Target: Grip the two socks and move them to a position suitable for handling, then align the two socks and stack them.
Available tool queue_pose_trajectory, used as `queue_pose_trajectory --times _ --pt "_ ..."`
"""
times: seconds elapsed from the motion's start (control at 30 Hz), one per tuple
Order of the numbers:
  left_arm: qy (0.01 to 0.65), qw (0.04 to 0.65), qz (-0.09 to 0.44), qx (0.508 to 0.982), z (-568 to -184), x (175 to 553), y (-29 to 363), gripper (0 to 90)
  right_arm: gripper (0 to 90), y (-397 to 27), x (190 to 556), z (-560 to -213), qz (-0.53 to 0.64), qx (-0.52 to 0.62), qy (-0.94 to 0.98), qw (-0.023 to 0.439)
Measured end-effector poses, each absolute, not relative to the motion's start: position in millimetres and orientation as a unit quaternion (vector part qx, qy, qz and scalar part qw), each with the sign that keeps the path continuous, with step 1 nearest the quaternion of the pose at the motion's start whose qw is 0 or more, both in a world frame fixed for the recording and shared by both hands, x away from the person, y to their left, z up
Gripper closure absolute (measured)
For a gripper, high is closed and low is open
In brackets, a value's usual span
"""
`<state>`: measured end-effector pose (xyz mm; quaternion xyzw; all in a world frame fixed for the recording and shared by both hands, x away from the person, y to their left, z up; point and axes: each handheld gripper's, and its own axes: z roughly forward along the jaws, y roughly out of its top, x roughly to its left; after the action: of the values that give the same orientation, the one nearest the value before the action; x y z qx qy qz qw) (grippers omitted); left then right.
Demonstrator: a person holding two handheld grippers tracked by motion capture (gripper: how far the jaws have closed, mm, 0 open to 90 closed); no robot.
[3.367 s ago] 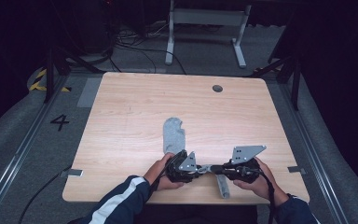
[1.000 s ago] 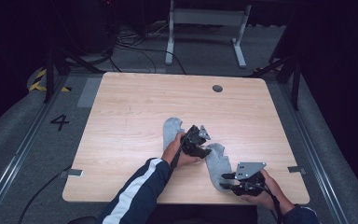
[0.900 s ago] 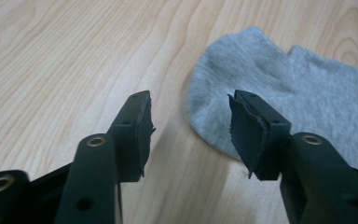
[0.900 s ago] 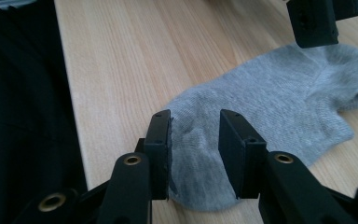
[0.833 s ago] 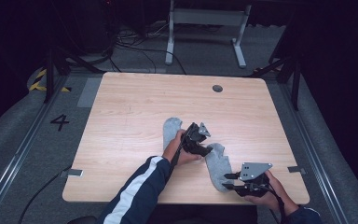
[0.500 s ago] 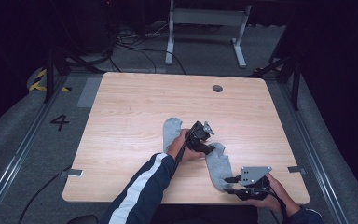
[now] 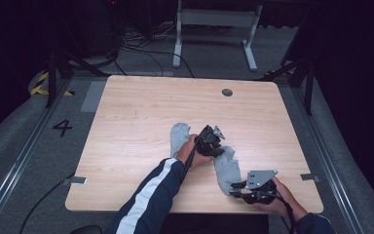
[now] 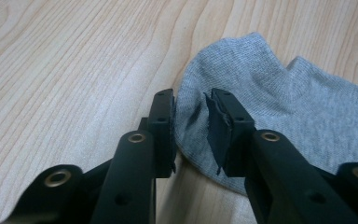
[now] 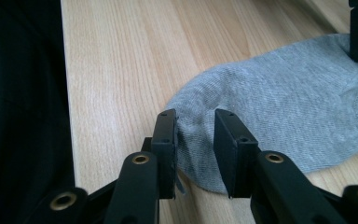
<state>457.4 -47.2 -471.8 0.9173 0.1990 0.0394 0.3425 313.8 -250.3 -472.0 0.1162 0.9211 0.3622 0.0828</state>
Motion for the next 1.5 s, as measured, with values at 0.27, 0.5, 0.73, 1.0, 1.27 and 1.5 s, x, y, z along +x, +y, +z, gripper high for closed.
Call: queue_pose_trajectory --times 0.27,0.5,0.73,1.0,1.27,1.5 --pt "0.193 0.342 0.032 0.919 -471.4 458.2 -49.2 83.2 85.1 -248.7 313.9 -471.8 0.358 0.121 0.922 0.08" --pt "0.185 0.332 0.037 0.924 -469.1 458.5 -51.2 85.1 86.2 -247.7 315.4 -471.3 0.358 0.124 0.922 0.077" --pt "0.184 0.336 0.04 0.923 -463.2 458.4 -47.4 86.1 86.5 -247.9 315.5 -470.7 0.358 0.122 0.922 0.086" --pt "0.184 0.342 0.053 0.92 -452.8 460.7 -34.2 86.5 86.6 -241.5 317.0 -466.3 0.371 0.121 0.916 0.095" --pt "0.193 0.339 0.075 0.918 -440.6 468.4 -9.0 86.5 86.7 -221.1 330.0 -453.6 0.398 0.111 0.904 0.11" --pt "0.216 0.336 0.098 0.911 -429.2 478.9 24.8 86.5 86.7 -193.0 344.8 -445.2 0.414 0.095 0.897 0.121"
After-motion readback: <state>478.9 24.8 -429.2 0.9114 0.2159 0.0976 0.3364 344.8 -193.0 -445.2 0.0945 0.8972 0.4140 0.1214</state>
